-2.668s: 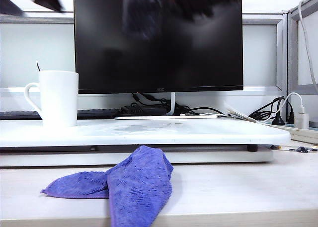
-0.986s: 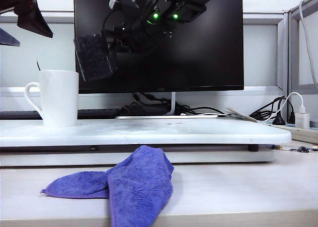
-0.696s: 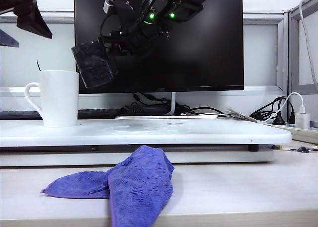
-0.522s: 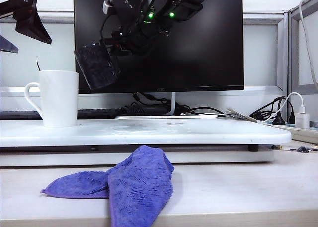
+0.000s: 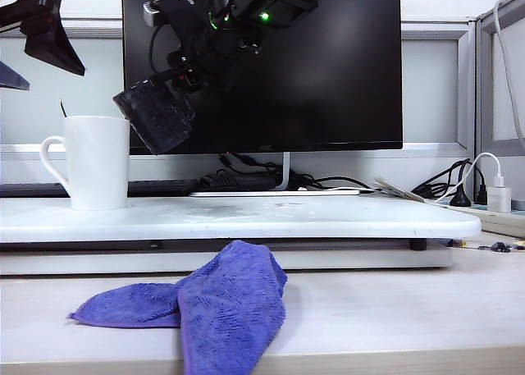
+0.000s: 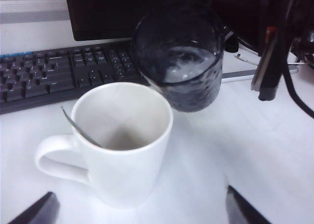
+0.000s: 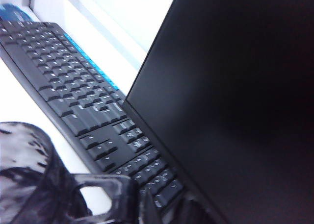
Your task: Carefully pick up the black cup and pour some water from the black cup into the white cup.
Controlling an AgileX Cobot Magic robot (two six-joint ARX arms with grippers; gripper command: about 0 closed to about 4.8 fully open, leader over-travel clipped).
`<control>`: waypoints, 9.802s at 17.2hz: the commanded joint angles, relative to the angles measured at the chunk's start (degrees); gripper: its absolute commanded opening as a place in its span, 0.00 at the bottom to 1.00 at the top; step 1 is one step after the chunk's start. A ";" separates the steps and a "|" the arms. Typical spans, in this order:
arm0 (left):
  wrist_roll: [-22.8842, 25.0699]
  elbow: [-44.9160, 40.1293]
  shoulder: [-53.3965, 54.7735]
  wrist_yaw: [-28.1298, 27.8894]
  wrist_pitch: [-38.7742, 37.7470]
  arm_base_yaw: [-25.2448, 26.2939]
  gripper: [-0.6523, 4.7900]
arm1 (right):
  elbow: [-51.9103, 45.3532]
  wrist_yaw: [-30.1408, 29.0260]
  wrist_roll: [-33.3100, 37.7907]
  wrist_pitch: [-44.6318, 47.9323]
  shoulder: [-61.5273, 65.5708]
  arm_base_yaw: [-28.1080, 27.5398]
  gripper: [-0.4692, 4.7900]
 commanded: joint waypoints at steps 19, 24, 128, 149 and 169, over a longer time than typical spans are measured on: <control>0.24 0.31 -0.09 -1.09 -2.32 0.07 1.00 | 1.38 6.16 -17.75 5.07 -0.77 2.16 0.08; 0.26 0.31 -0.09 -1.09 -2.43 0.07 1.00 | 1.38 7.23 -20.70 5.46 -0.77 2.32 0.08; -0.57 0.31 -16.92 6.69 -3.54 -10.05 1.00 | -80.83 2.29 39.71 47.67 -39.28 -12.57 0.08; 1.77 0.31 -16.92 6.71 -7.34 -10.03 1.00 | -67.25 2.29 35.21 47.69 -20.52 -14.93 0.08; 2.62 0.31 -16.92 6.69 -7.28 -10.03 1.00 | -67.34 2.05 35.58 38.75 -28.61 -15.04 0.57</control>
